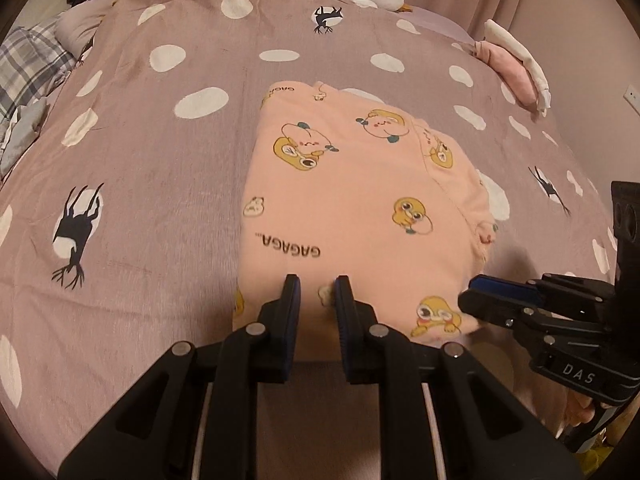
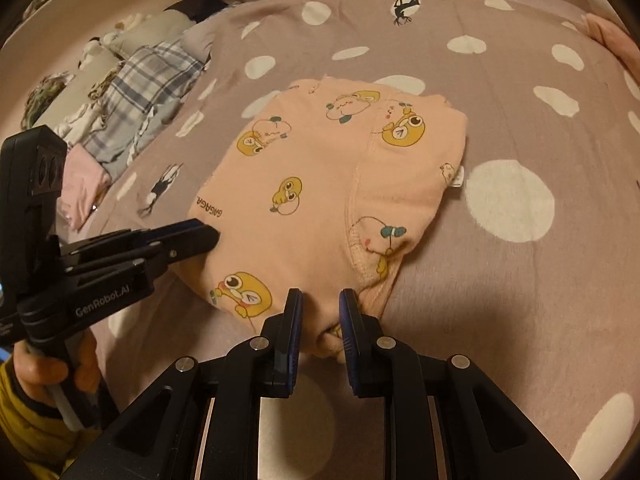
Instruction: Fold small clothes
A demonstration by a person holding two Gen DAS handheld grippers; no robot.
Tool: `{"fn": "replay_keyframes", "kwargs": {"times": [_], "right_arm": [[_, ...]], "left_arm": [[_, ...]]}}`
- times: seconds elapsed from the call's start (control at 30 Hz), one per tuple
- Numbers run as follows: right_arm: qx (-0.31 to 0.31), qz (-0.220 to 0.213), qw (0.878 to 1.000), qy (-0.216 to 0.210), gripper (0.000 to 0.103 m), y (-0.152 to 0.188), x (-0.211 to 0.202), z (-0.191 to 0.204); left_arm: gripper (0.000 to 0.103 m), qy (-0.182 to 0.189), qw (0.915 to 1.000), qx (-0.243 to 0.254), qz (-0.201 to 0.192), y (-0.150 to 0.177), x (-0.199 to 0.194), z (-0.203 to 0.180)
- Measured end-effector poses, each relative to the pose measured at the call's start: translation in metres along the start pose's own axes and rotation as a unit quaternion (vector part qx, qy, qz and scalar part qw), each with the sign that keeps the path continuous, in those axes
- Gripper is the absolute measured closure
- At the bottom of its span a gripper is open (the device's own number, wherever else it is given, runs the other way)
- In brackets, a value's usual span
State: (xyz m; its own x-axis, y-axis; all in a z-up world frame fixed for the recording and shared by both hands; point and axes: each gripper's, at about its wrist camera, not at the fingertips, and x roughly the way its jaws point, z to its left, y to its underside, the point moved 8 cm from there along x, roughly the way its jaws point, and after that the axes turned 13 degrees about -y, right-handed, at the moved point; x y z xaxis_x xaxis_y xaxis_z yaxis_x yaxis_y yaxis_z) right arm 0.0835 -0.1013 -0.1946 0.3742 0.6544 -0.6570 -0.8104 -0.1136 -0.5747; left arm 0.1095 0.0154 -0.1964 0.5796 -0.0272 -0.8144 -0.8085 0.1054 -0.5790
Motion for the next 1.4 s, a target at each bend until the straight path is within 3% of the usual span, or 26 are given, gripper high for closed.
{"fn": "replay_keyframes", "kwargs": {"times": [0.07,0.1,0.17,0.2,0.23,0.33,0.4,0.5,0.63,0.87,1.17,1.4], "right_arm": [[-0.002,-0.006,1.000,0.000,0.081,-0.003,-0.006,0.004],[-0.003,-0.011,1.000,0.001,0.081,-0.003,-0.010,0.005],[-0.002,-0.022,1.000,0.003,0.080,-0.004,-0.023,0.010],[-0.005,-0.025,1.000,0.006,0.078,-0.007,-0.023,0.012],[-0.009,-0.029,0.999,0.012,0.068,-0.009,-0.028,0.014],[-0.020,-0.037,0.998,0.052,0.040,-0.014,-0.040,0.017],[-0.025,-0.044,0.997,0.062,0.037,-0.018,-0.050,0.022],[-0.031,-0.056,0.996,0.065,0.022,-0.025,-0.062,0.031],[-0.044,-0.079,0.994,0.056,0.002,-0.034,-0.077,0.046],[-0.062,-0.115,0.988,0.084,0.001,-0.042,-0.102,0.062],[-0.035,-0.082,0.991,0.102,0.001,-0.025,-0.077,0.043],[-0.038,-0.092,0.990,0.102,0.001,-0.028,-0.084,0.048]], "left_arm": [[0.084,-0.002,1.0000,-0.005,-0.004,0.000,-0.010,0.002],[0.078,-0.002,0.9999,-0.009,-0.006,0.001,-0.014,0.003],[0.060,-0.009,0.9997,-0.019,-0.011,0.000,-0.026,0.007],[0.042,-0.015,0.9996,-0.021,-0.014,-0.001,-0.031,0.008],[0.030,-0.028,0.9993,-0.020,-0.016,-0.001,-0.037,0.010],[0.021,-0.042,0.9986,-0.019,-0.024,-0.004,-0.053,0.013],[0.011,-0.043,0.9984,-0.024,-0.029,-0.005,-0.063,0.014],[0.000,-0.052,0.9971,-0.037,-0.042,-0.008,-0.082,0.017],[0.001,-0.066,0.9954,-0.049,-0.050,-0.011,-0.100,0.023],[0.000,-0.082,0.9940,-0.058,-0.045,-0.012,-0.119,0.027],[0.000,-0.114,0.9921,-0.046,-0.026,-0.001,-0.110,0.026],[0.000,-0.105,0.9933,-0.042,-0.025,-0.001,-0.112,0.022]]}}
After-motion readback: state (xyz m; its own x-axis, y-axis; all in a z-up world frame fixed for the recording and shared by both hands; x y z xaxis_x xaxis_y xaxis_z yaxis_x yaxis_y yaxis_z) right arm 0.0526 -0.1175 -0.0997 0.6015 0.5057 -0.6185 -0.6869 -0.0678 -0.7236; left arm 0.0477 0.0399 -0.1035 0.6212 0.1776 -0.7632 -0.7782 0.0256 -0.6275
